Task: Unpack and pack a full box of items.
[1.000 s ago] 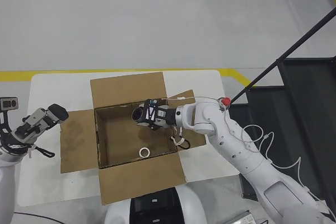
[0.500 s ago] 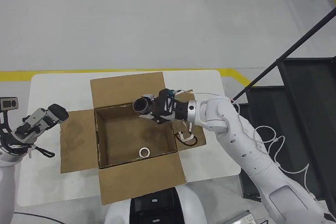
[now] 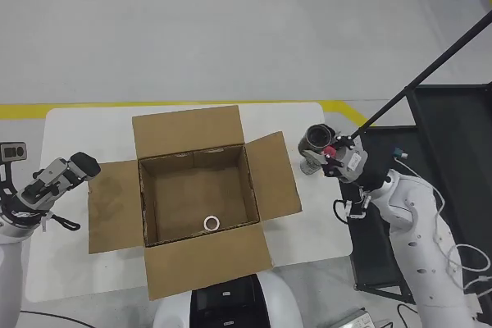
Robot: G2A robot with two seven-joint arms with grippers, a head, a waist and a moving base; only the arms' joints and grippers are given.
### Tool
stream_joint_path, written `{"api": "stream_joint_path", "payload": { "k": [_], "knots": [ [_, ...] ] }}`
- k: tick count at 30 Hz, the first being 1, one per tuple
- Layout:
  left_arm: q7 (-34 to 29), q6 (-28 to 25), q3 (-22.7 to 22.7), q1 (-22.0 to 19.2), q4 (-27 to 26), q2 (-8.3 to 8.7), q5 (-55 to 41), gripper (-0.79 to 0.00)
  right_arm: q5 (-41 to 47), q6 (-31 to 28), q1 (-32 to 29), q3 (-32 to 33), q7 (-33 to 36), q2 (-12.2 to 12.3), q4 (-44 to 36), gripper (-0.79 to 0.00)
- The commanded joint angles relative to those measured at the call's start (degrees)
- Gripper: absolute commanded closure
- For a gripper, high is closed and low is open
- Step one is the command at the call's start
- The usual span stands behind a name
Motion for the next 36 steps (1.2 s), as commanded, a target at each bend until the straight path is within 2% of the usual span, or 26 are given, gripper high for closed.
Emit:
{"api": "stream_joint_path", "payload": {
  "k": [1,3,7,13,27,32,36],
  "knots": [
    [0.0,0.0,0.0,0.0,0.0,0.0,0.0,-0.785,-1.6,2.8,-4.3,1.9,-4.9,-0.1,0.6,0.0],
    [0.0,0.0,0.0,0.0,0.0,0.0,0.0,-0.785,-3.1,5.1,-7.8,3.1,-9.2,-0.2,1.3,0.0],
    [0.0,0.0,0.0,0.0,0.0,0.0,0.0,-0.785,-5.5,5.4,-12.9,5.0,-17.4,-0.2,3.9,0.0],
    [0.0,0.0,0.0,0.0,0.0,0.0,0.0,-0.785,-9.7,6.4,-16.9,5.2,-23.6,-0.2,9.8,0.0],
    [0.0,0.0,0.0,0.0,0.0,0.0,0.0,-0.785,-10.1,6.3,-16.9,4.8,-23.9,-0.2,10.4,0.0],
    [0.0,0.0,0.0,0.0,0.0,0.0,0.0,-0.785,-8.7,8.7,-12.5,-0.7,-19.2,-0.8,14.0,0.0],
    [0.0,0.0,0.0,0.0,0.0,0.0,0.0,-0.785,-13.2,12.6,-8.5,-6.4,-25.9,-1.5,22.2,0.0]
  ]
}}
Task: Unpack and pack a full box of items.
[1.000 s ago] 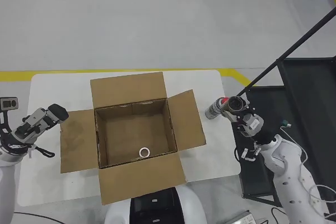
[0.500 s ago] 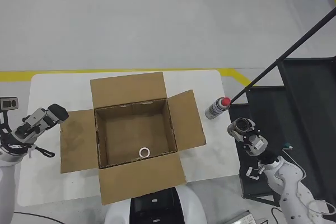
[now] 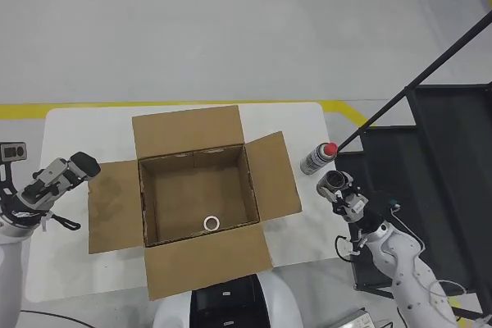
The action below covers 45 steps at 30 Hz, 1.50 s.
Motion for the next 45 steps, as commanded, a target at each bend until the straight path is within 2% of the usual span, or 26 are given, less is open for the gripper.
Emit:
{"api": "stream_joint_path", "payload": {
  "k": [1,6,13,19,25,37,38,39,40,41,45],
  "knots": [
    [0.0,0.0,0.0,0.0,0.0,0.0,0.0,-0.785,-4.0,1.9,1.8,-3.4,-5.9,-0.3,5.7,0.0],
    [0.0,0.0,0.0,0.0,0.0,0.0,0.0,-0.785,-7.2,7.4,6.4,-8.4,-14.6,-1.2,19.9,0.0],
    [0.0,0.0,0.0,0.0,0.0,0.0,0.0,-0.785,-4.3,13.2,13.3,-12.5,-18.0,-2.9,34.0,0.0],
    [0.0,0.0,0.0,0.0,0.0,0.0,0.0,-0.785,-4.8,16.1,19.3,-15.9,-18.7,-4.1,42.2,0.0],
    [0.0,0.0,0.0,0.0,0.0,0.0,0.0,-0.785,-1.6,16.2,24.1,-17.9,-19.9,-5.6,50.1,0.0],
    [0.0,0.0,0.0,0.0,0.0,0.0,0.0,-0.785,-0.3,18.0,28.4,-21.8,-21.7,-8.0,58.7,0.0],
    [0.0,0.0,0.0,0.0,0.0,0.0,0.0,-0.785,-0.4,18.0,28.5,-21.9,-22.0,-8.0,59.2,-0.108],
    [0.0,0.0,0.0,0.0,0.0,0.0,0.0,-0.785,-0.6,18.1,28.6,-22.2,-22.5,-8.1,59.6,-0.357],
    [0.0,0.0,0.0,0.0,0.0,0.0,0.0,-0.785,-0.7,17.6,28.6,-22.4,-23.3,-8.1,59.8,-0.72],
    [0.0,0.0,0.0,0.0,0.0,0.0,0.0,-0.785,-0.7,17.2,28.5,-22.4,-23.8,-8.1,60.3,-0.785],
    [0.0,0.0,0.0,0.0,0.0,0.0,0.0,-0.785,-1.0,17.1,28.5,-22.7,-25.6,-8.0,61.3,-0.785]
  ]
}}
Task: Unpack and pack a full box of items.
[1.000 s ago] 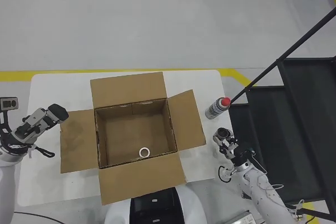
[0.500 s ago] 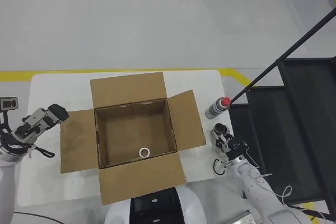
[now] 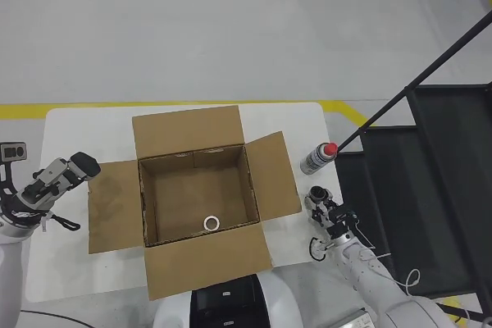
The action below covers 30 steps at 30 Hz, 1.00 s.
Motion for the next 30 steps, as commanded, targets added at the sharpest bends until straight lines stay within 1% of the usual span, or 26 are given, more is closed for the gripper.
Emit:
{"api": "stream_joint_path", "payload": {
  "k": [1,6,9,12,15,16,18,20,22,24,26,28,30],
  "knots": [
    [0.0,0.0,0.0,0.0,0.0,0.0,0.0,-0.785,-0.1,0.0,-0.1,-0.1,-0.7,0.0,0.4,-0.785],
    [0.0,0.0,0.0,0.0,0.0,0.0,0.0,-0.785,0.0,0.1,-0.7,0.1,-4.4,0.4,0.0,-0.785],
    [0.0,0.0,0.0,0.0,0.0,0.0,0.0,-0.785,-1.2,0.9,-1.2,0.6,-7.5,1.3,-1.6,-0.785],
    [0.0,0.0,0.0,0.0,0.0,0.0,0.0,-0.785,-3.8,0.8,-2.5,1.8,-10.8,3.0,-5.1,-0.785],
    [0.0,0.0,0.0,0.0,0.0,0.0,0.0,-0.785,-7.3,1.1,-5.0,4.7,-10.7,5.6,-12.0,-0.785],
    [0.0,0.0,0.0,0.0,0.0,0.0,0.0,-0.785,-8.7,0.8,-6.5,6.1,-9.8,6.6,-15.7,-0.785],
    [0.0,0.0,0.0,0.0,0.0,0.0,0.0,-0.785,-11.0,-0.3,-10.9,9.9,-7.0,8.7,-26.3,-0.785],
    [0.0,0.0,0.0,0.0,0.0,0.0,0.0,-0.785,-12.4,-2.4,-17.6,15.3,-1.8,10.6,-40.1,-0.785],
    [0.0,0.0,0.0,0.0,0.0,0.0,0.0,-0.785,-11.7,-4.6,-25.5,21.0,4.8,11.9,-54.8,-0.785],
    [0.0,0.0,0.0,0.0,0.0,0.0,0.0,-0.785,-9.4,-6.6,-32.3,26.2,11.5,12.5,-67.5,-0.785],
    [0.0,0.0,0.0,0.0,0.0,0.0,0.0,-0.785,-6.5,-9.3,-37.1,29.7,17.1,12.8,-77.9,-0.785],
    [0.0,0.0,0.0,0.0,0.0,0.0,0.0,-0.785,-5.6,-12.4,-39.8,32.2,22.6,13.1,-86.2,-0.785],
    [0.0,0.0,0.0,0.0,0.0,0.0,0.0,-0.785,-4.9,-15.8,-40.5,33.6,27.5,13.4,-91.8,-0.785]
  ]
}}
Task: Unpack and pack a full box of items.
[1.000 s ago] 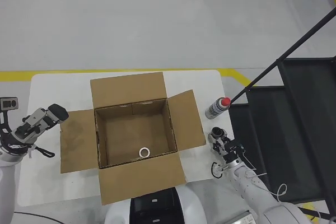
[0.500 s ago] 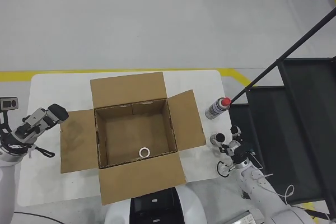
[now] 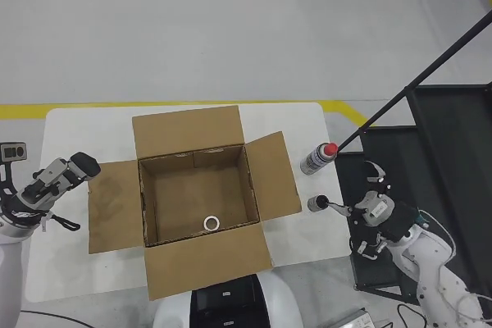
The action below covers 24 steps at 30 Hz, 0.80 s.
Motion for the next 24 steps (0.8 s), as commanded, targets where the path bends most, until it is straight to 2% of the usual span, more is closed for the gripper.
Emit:
{"api": "stream_joint_path", "payload": {
  "k": [1,5,13,17,24],
  "knots": [
    [0.0,0.0,0.0,0.0,0.0,0.0,0.0,-0.785,0.5,-3.5,0.3,0.5,5.0,0.2,-6.0,-0.785],
    [0.0,0.0,0.0,0.0,0.0,0.0,0.0,-0.785,1.5,-7.5,5.1,-2.0,14.5,0.6,-9.4,-0.785],
    [0.0,0.0,0.0,0.0,0.0,0.0,0.0,-0.785,4.2,-15.2,23.8,-15.9,29.4,0.5,-4.0,-0.785],
    [0.0,0.0,0.0,0.0,0.0,0.0,0.0,-0.785,4.8,-18.4,32.1,-23.1,39.4,0.1,-1.5,-0.785],
    [0.0,0.0,0.0,0.0,0.0,0.0,0.0,-0.785,3.1,-17.0,43.2,-36.3,59.6,-1.5,1.1,-0.785]
  ]
}}
